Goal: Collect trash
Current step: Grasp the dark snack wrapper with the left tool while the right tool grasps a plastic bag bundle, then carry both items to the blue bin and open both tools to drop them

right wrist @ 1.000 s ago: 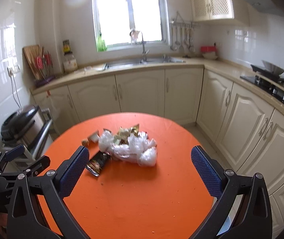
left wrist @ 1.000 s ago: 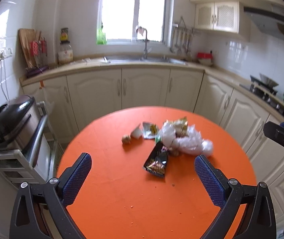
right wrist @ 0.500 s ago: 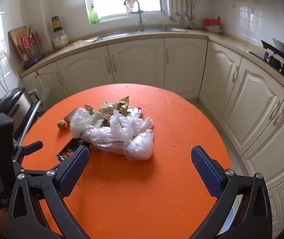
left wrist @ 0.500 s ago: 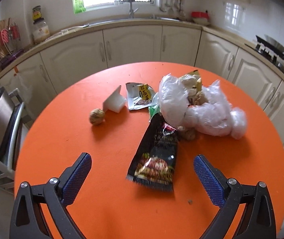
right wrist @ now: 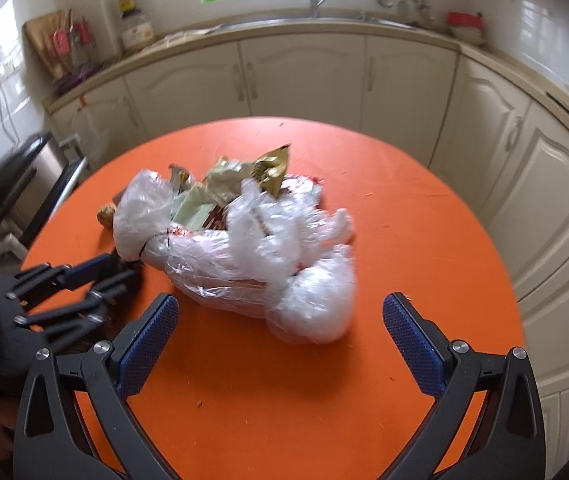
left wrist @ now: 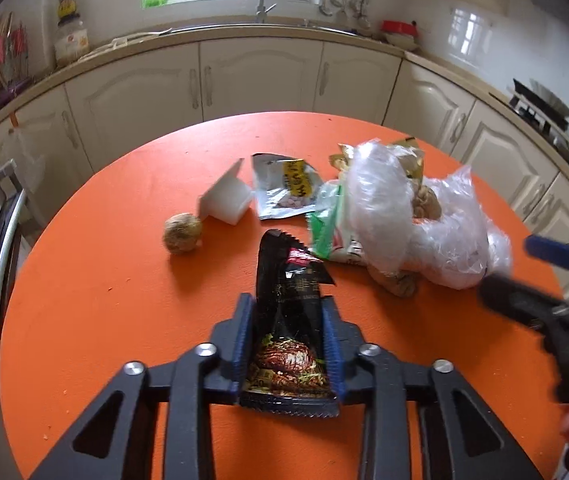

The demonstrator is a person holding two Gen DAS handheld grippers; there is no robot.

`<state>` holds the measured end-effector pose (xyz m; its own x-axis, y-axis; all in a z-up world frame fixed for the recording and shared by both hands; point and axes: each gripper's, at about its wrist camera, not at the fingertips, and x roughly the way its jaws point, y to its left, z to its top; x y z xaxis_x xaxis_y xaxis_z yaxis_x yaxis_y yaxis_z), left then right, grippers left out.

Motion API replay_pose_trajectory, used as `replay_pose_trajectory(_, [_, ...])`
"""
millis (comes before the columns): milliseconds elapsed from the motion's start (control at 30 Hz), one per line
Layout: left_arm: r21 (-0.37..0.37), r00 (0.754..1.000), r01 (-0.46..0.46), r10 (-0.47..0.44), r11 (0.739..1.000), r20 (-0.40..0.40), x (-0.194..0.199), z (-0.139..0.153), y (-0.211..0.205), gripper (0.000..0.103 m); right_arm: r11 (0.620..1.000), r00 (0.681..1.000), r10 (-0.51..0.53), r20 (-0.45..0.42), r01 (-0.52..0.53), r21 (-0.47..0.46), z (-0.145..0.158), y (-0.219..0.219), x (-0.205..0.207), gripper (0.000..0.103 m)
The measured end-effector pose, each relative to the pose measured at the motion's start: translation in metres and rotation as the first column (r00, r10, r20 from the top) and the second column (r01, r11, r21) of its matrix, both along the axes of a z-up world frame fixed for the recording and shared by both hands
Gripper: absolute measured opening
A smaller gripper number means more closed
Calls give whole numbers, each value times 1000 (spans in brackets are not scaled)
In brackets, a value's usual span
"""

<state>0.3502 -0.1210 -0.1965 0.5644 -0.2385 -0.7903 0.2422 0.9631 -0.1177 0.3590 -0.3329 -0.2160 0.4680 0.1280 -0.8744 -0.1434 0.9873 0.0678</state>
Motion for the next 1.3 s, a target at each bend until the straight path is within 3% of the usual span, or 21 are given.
replay_pose_trajectory(67, [-2, 1000, -11, 11, 1000, 14, 12, 4, 1, 14, 999, 999, 36, -10, -36, -27, -9, 8, 7, 103])
replay_pose_trajectory(200, [-16, 999, -45, 46, 999, 8, 37, 6, 2, 13, 987, 995, 98, -1, -97, -132, -25, 24, 16, 103])
replay_pose_trajectory(233, [-21, 999, -47, 47, 999, 7, 38, 5, 2, 13, 984, 995, 100, 4, -99, -151, -28, 25, 17, 99])
replay_pose_trajectory(300, [-31, 999, -49, 49, 998, 4, 48, 3, 0, 12, 987, 995, 101, 16, -98, -125, -27, 22, 17, 94])
replay_pose_trajectory(433, [-47, 999, -46, 46, 998, 10, 65, 2, -5, 11, 991, 995, 99, 31, -96, -90, -21, 16, 11, 67])
replay_pose_trajectory(600, [-52, 999, -29, 31, 998, 25, 83, 4, -16, 11, 996, 995, 84, 44, -84, 7, -8, 5, -4, 57])
replay_pose_trajectory(1000, [-76, 995, 18, -11, 997, 101, 55, 9, -30, 11, 995, 994, 24, 111, -35, 91, 37, -14, -53, 56])
replay_pose_trajectory(1300, [-87, 973, 84, -63, 993, 222, -18, 42, -35, 11, 993, 976, -31, 215, 6, 116, 92, -41, -89, 56])
